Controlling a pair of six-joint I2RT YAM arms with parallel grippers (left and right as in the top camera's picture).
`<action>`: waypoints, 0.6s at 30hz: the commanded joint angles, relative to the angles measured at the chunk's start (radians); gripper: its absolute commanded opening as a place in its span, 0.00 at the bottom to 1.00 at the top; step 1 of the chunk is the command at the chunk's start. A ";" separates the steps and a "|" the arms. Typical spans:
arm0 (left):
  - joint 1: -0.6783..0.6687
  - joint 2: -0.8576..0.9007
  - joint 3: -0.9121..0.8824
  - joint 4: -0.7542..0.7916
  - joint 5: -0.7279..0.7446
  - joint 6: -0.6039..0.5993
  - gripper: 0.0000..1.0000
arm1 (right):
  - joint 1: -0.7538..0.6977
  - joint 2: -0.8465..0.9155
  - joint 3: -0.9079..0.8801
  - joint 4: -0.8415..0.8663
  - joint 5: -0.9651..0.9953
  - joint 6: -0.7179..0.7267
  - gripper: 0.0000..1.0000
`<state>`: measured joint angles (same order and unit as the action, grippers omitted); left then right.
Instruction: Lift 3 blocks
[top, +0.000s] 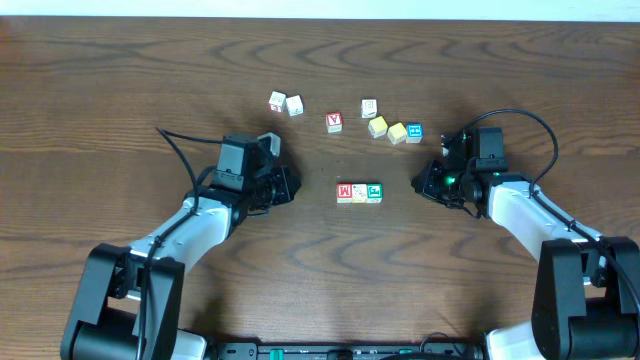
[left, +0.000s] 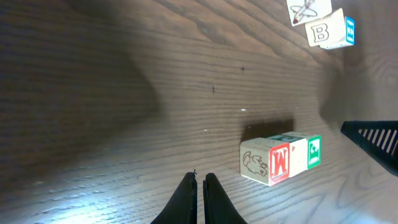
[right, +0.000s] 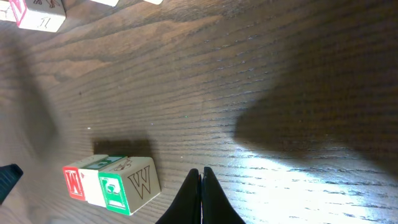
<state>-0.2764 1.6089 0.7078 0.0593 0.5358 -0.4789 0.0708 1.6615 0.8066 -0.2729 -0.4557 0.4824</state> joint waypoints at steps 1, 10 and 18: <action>-0.030 0.006 -0.003 -0.002 -0.002 -0.005 0.07 | 0.003 -0.006 -0.009 -0.002 -0.005 0.018 0.01; -0.077 0.044 -0.003 0.077 -0.029 -0.050 0.08 | 0.035 -0.006 -0.009 0.015 -0.005 0.018 0.01; -0.077 0.047 -0.003 0.089 -0.036 -0.183 0.07 | 0.035 -0.006 -0.008 0.015 -0.005 0.018 0.01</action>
<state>-0.3527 1.6459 0.7078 0.1425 0.5163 -0.5884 0.0959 1.6615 0.8066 -0.2611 -0.4561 0.4904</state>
